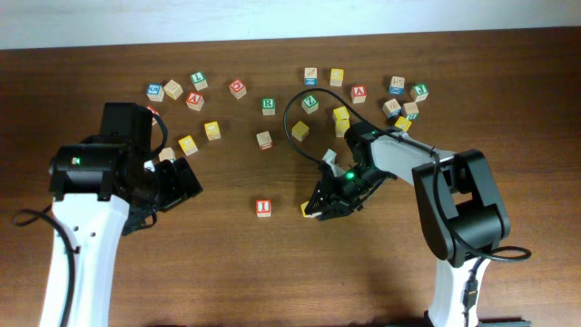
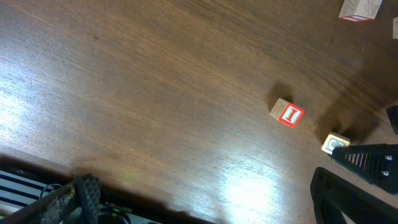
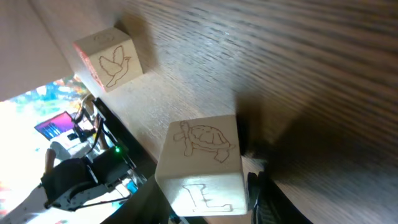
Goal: Spell out ICRA
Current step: 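Grasp the yellow C block with the right gripper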
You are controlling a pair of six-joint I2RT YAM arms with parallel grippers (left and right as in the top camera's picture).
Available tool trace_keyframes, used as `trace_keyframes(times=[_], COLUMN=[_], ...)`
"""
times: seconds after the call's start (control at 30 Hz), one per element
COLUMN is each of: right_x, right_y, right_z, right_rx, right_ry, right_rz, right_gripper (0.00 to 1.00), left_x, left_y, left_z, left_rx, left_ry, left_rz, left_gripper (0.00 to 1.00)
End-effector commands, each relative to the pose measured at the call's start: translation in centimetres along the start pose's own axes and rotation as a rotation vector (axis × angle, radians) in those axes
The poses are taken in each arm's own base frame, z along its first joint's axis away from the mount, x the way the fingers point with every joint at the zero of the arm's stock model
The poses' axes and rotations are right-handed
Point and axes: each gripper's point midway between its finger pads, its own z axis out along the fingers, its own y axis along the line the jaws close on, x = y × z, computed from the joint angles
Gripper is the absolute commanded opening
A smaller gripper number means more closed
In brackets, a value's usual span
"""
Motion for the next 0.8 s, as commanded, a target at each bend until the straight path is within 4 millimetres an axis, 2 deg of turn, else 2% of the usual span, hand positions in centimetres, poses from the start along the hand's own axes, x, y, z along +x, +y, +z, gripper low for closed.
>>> trace_keyframes(times=[0.0,0.13,0.27,0.33,0.4,0.47,0.53,0.57,0.63,0.7,0.73,0.77], right_x=[-0.3,-0.3,-0.5,-0.4,-0.1,-0.1,0.1,0.5,2.2,5.1,7.0,8.1], right_y=[-2.9,-4.2,-5.9,-5.7,-3.8,-1.7,1.7,2.6,4.7,7.6,9.6,10.6], right_z=[-0.1,-1.0,-5.3,-7.1,-8.7,-10.3,-12.7,-13.7,-16.8,-19.7,-21.1,-21.6], right_rx=[0.149,0.219,0.386,0.448,0.449,0.453,0.459,0.481,0.547,0.567,0.571,0.585], right_ry=[-0.022,-0.028,-0.038,-0.031,-0.009,-0.029,-0.111,-0.158,-0.296,-0.442,-0.537,-0.584], right_rz=[0.047,0.074,0.156,0.165,0.157,0.128,0.074,0.071,0.056,0.02,-0.024,-0.045], right_gripper=[0.34,0.36,0.41,0.43,0.45,0.51,0.53,0.53,0.53,0.56,0.63,0.72], left_x=[-0.1,-0.1,-0.1,-0.1,-0.1,-0.1,-0.1,-0.1,-0.1,-0.1,-0.1,-0.1], left_y=[0.3,0.3,0.3,0.3,0.3,0.3,0.3,0.3,0.3,0.3,0.3,0.3], left_z=[0.0,0.0,0.0,0.0,0.0,0.0,0.0,0.0,0.0,0.0,0.0,0.0], left_rx=[-0.011,-0.011,-0.011,-0.011,-0.011,-0.011,-0.011,-0.011,-0.011,-0.011,-0.011,-0.011], left_ry=[-0.004,-0.004,-0.004,-0.004,-0.004,-0.004,-0.004,-0.004,-0.004,-0.004,-0.004,-0.004], left_rz=[-0.023,-0.023,-0.023,-0.023,-0.023,-0.023,-0.023,-0.023,-0.023,-0.023,-0.023,-0.023], left_gripper=[0.99,0.99,0.99,0.99,0.99,0.99,0.99,0.99,0.99,0.99,0.99,0.99])
